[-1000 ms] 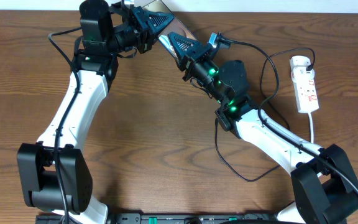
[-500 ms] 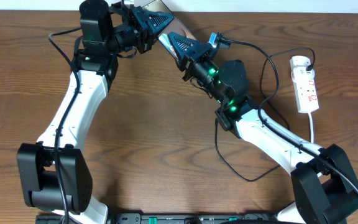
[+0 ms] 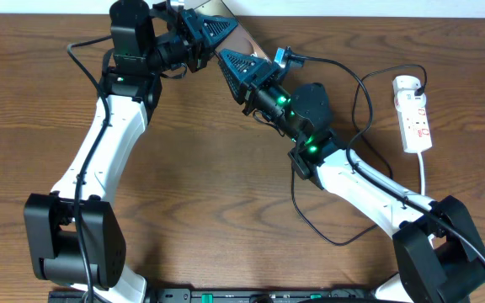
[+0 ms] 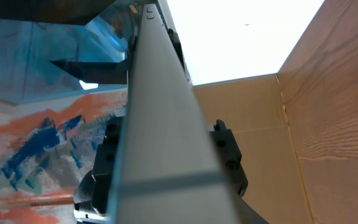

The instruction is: Plug charger to phone and switch on socket

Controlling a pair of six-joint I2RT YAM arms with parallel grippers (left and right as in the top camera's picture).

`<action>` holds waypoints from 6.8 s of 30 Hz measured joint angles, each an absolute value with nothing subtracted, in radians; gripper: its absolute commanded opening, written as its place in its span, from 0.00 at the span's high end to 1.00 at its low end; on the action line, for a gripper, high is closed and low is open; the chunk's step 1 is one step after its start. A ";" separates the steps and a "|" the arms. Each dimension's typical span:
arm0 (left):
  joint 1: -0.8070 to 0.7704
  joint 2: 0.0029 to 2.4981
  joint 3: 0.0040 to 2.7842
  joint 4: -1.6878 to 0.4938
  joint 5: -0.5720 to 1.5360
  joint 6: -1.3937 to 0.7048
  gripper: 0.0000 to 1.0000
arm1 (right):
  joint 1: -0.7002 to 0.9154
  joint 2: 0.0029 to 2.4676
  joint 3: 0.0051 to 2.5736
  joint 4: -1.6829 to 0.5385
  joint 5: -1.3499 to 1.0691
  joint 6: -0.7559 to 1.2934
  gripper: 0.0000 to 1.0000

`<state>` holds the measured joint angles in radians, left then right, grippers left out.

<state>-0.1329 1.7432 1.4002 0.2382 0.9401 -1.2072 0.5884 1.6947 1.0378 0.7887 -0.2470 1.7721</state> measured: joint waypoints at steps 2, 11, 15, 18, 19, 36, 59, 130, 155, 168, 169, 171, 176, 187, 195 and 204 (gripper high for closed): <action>-0.133 1.743 1.400 0.238 0.940 -1.207 0.92 | 0.588 1.695 1.038 0.786 -0.247 1.772 0.75; -0.133 1.743 1.400 0.241 0.939 -1.207 0.92 | 0.588 1.695 1.038 0.780 -0.252 1.764 0.36; -0.133 1.743 1.400 0.241 0.937 -1.207 0.92 | 0.588 1.695 1.038 0.780 -0.253 1.750 0.21; -0.133 1.743 1.400 0.241 0.937 -1.207 0.93 | 0.588 1.695 1.038 0.780 -0.253 1.746 0.08; -0.133 1.743 1.400 0.241 0.937 -1.207 0.92 | 0.588 1.695 1.038 0.780 -0.253 1.745 0.04; -0.081 1.743 1.400 0.235 0.937 -1.199 0.93 | 0.588 1.695 1.038 0.779 -0.258 1.719 0.01; 0.159 1.743 1.400 0.232 1.146 -1.142 0.93 | 0.544 1.695 1.038 0.648 -0.301 1.586 0.01; 0.074 1.914 1.400 0.220 1.480 -0.886 0.93 | 0.525 1.963 1.406 -0.953 -0.017 0.598 0.23; 0.074 1.914 1.400 0.190 1.480 -0.863 0.93 | 0.526 1.963 1.313 -0.943 0.018 0.691 0.37; 0.074 1.914 1.400 0.190 1.480 -0.863 0.93 | 0.526 1.963 1.259 -0.846 0.010 0.693 0.39; 0.074 1.914 1.400 0.190 1.480 -0.863 0.93 | 0.526 1.963 1.255 -0.843 0.009 0.693 0.39; 0.074 1.914 1.400 0.190 1.480 -0.862 0.93 | 0.526 1.963 1.254 -0.841 0.007 0.693 0.39; 0.074 1.914 1.400 0.190 1.480 -0.862 0.93 | 0.526 1.963 1.254 -0.837 0.007 0.695 0.46; 0.074 1.914 1.400 0.190 1.480 -0.862 0.92 | 0.526 1.963 1.254 -0.832 0.007 0.700 0.65; 0.074 1.914 1.400 0.190 1.480 -0.859 0.92 | 0.526 1.963 1.254 -0.829 0.007 0.701 0.77; 0.074 1.914 1.400 0.190 1.480 -0.859 0.93 | 0.526 1.963 1.254 -0.829 0.007 0.700 0.82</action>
<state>0.0738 1.9144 1.3998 0.1902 1.4799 -0.8593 0.5259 1.9629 1.2545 -0.8288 0.0067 0.7002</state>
